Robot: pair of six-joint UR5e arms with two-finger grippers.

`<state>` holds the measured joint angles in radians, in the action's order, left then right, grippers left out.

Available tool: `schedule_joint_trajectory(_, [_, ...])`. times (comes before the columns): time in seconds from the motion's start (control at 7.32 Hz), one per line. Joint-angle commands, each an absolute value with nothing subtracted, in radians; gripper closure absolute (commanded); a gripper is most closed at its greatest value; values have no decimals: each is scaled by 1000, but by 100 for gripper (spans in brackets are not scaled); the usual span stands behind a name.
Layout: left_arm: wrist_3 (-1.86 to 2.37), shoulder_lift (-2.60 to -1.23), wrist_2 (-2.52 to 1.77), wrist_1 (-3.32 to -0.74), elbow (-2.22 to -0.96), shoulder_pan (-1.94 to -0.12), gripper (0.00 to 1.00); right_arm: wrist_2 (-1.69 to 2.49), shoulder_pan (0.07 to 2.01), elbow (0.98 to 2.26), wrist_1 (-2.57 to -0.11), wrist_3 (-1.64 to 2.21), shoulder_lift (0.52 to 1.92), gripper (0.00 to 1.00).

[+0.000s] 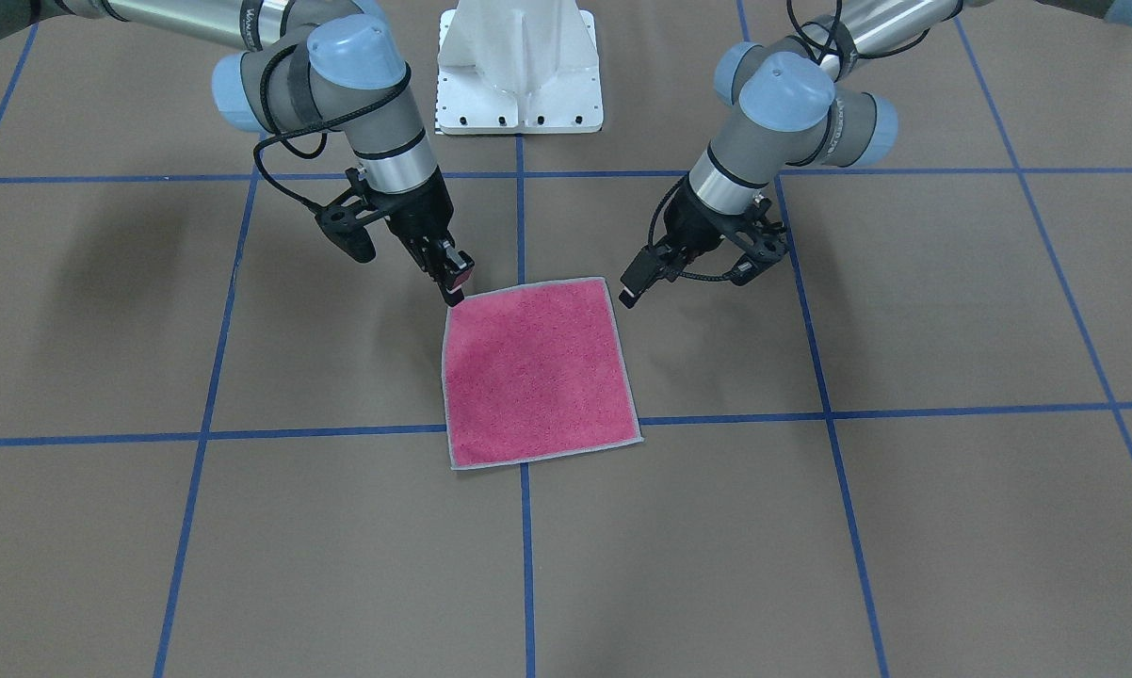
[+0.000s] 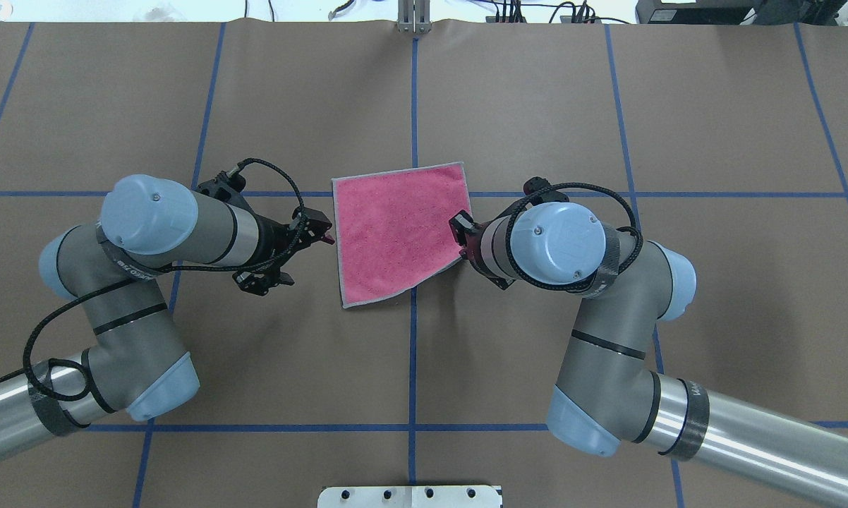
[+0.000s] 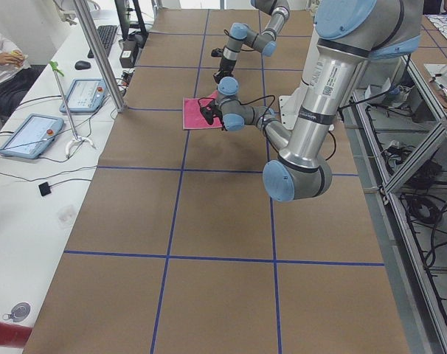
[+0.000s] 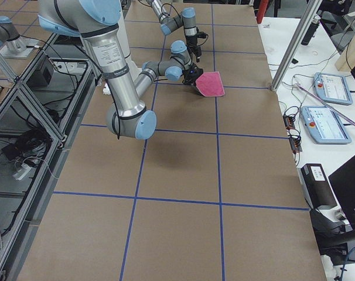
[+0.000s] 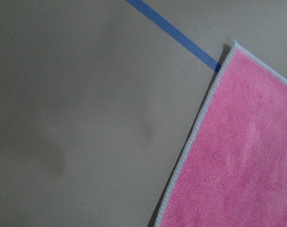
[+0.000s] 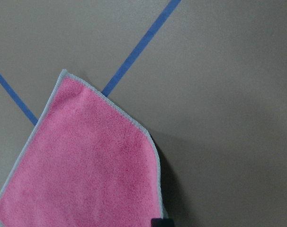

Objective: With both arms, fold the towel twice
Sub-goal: 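Lower both grippers onto the two near towel corners and pinch them, then lift the near corners with both grippers and pull them toward the robot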

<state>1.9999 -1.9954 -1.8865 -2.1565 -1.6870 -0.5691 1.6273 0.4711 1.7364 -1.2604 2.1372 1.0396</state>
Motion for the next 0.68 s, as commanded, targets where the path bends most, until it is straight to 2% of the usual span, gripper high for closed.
schedule_joint_trajectory(0.0, [2077, -2048, -1846, -2158, -1640, -549, 0, 1628, 477, 1736, -1261, 2138, 1039, 100])
schedule_joint_trajectory(0.55, [2207, -2051, -1779, -2246, -1601, -499, 0, 1628, 488, 1736, -1259, 2141, 1037, 100])
